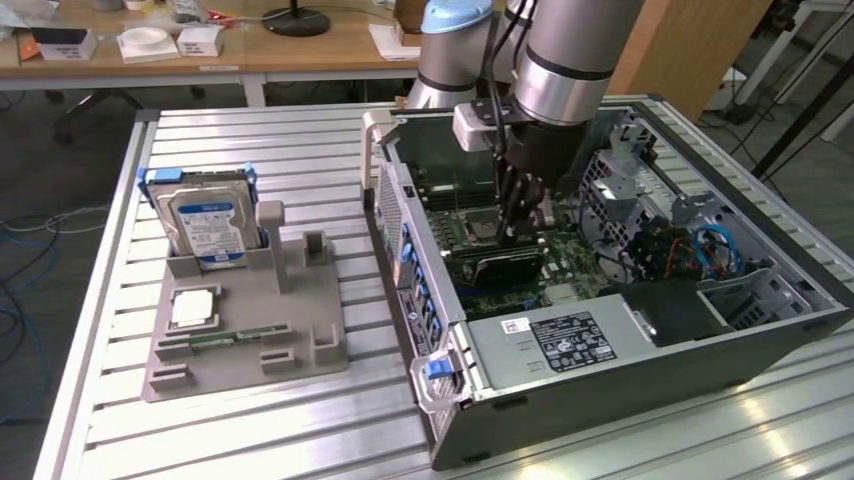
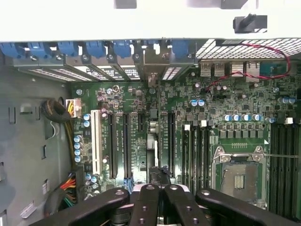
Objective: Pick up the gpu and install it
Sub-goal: 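Insert the gpu into the slot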
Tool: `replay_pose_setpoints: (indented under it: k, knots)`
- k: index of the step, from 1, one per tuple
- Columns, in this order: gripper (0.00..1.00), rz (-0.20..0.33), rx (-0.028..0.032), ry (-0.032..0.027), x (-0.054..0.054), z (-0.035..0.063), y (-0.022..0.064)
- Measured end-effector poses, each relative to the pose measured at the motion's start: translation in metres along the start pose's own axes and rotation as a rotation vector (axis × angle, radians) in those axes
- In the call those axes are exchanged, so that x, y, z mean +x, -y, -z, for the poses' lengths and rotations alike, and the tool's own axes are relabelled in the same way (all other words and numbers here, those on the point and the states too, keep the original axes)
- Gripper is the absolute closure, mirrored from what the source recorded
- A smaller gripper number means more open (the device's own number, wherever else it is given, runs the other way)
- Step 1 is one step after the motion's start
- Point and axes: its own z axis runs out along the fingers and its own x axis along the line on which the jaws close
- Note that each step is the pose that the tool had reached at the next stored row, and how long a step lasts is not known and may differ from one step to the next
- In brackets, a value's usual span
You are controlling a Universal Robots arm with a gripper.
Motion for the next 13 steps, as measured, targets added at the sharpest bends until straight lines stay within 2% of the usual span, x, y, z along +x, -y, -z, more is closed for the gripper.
replay_pose_setpoints:
  k: [4, 13]
  knots:
    - [0.89, 0.000, -0.0001, 0.0031, 0.0000, 0.0042, 0.0000]
    - [0.89, 0.000, -0.0001, 0.0030, 0.0000, 0.0041, 0.0000]
